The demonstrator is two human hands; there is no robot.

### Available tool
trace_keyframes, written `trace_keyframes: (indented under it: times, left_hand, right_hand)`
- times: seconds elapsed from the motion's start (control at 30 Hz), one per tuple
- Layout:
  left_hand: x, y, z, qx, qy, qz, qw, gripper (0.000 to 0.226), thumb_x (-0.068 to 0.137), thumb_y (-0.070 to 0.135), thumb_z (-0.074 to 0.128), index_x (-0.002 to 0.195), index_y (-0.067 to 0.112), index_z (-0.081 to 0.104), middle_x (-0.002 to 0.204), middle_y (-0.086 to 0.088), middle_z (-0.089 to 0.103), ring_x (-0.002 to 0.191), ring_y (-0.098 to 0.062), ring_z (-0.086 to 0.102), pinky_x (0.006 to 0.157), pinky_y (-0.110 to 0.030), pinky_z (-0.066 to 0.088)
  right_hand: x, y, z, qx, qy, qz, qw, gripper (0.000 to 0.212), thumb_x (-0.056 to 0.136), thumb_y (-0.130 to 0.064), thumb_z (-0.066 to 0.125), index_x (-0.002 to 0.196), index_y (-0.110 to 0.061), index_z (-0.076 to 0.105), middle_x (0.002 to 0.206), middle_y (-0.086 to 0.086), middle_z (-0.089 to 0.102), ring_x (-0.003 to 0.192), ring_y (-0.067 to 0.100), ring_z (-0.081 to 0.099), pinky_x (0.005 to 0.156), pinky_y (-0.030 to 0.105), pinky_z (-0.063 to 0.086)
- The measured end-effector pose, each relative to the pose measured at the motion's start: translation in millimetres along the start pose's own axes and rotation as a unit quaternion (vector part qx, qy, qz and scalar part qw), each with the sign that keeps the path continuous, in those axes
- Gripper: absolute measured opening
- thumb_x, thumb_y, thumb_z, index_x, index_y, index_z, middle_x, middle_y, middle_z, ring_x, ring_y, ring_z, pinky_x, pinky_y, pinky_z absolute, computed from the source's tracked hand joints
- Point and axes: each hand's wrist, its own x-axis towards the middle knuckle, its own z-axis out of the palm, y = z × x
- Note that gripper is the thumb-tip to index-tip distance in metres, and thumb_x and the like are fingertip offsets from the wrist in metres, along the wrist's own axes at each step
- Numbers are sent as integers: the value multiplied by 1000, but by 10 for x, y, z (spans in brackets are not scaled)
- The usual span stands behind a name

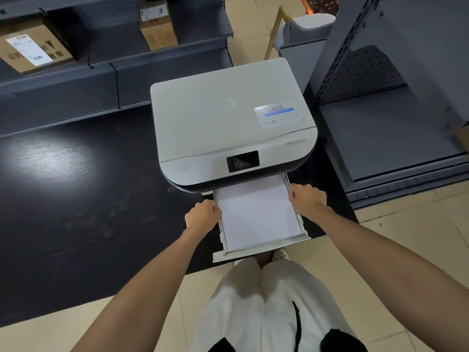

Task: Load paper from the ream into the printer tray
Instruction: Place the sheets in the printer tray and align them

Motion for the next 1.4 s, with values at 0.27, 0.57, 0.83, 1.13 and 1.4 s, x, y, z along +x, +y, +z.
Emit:
trace_keyframes:
  times: [0.27,0.57,0.83,1.13,1.4]
  left_hand:
    - [-24,79,7,5,-3,1,1000,14,90,14,47,78,13,53,76,-4,57,68,-24,54,65,-31,43]
    - [-81,88,52,1,-10,-1,1000,15,97,22,44,92,14,55,84,-6,60,79,-28,63,73,-35,50]
    - [-312,105,197,-23,-7,-25,999,21,100,33,40,108,15,47,91,-8,63,80,-28,62,74,-39,50]
    - [-854,244,532,-87,-5,-52,995,16,98,30,46,108,21,54,102,-4,67,90,-28,65,81,-40,54]
    - [-1166,173,879,-50,87,-3,995,32,90,46,63,114,24,61,105,1,67,104,-25,55,92,-40,40]
  right_hand:
    - [4,-105,-16,-10,-19,10,1000,22,100,-14,40,106,-13,61,81,4,61,65,18,54,58,30,39]
    - [-9,-92,-4,-29,-35,-2,999,25,101,-13,40,118,-13,58,102,10,68,76,24,55,64,33,43]
    - [-169,-76,-7,-9,-34,-60,998,32,103,-29,36,121,-12,56,103,12,68,85,31,64,67,35,45]
    - [-683,2,81,121,-166,-162,965,17,97,-22,37,104,-25,52,102,5,67,86,27,61,76,36,48]
    - [-1039,162,225,152,-153,-201,956,23,96,-23,52,118,-24,54,105,0,65,98,25,62,88,44,54]
